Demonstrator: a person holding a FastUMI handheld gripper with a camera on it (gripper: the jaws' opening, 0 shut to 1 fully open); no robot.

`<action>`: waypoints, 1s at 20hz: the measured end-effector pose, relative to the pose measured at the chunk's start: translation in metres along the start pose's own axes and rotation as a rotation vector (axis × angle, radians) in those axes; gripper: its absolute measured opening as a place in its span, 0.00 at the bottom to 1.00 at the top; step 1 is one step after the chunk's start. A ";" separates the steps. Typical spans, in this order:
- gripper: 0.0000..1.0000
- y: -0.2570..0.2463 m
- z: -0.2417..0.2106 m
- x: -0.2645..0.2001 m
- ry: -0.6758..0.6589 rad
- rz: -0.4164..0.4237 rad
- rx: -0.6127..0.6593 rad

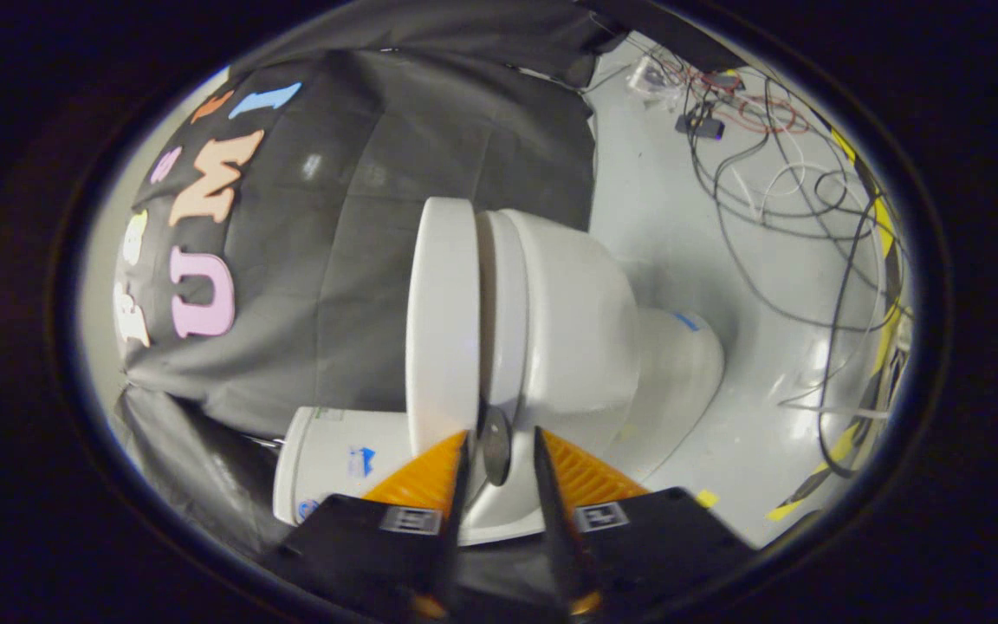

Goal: Open the toilet lid.

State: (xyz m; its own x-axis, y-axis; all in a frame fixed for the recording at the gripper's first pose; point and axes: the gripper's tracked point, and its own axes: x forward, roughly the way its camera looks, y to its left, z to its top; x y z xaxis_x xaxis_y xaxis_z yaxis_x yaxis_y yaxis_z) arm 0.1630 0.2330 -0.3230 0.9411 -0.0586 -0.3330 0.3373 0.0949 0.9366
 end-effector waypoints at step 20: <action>0.24 -0.007 0.025 -0.011 -0.153 -0.025 0.094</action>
State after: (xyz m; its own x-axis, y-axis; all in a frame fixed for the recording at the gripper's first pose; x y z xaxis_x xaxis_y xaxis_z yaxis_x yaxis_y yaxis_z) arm 0.1495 0.2085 -0.3234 0.9156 -0.2111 -0.3422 0.3497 -0.0017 0.9369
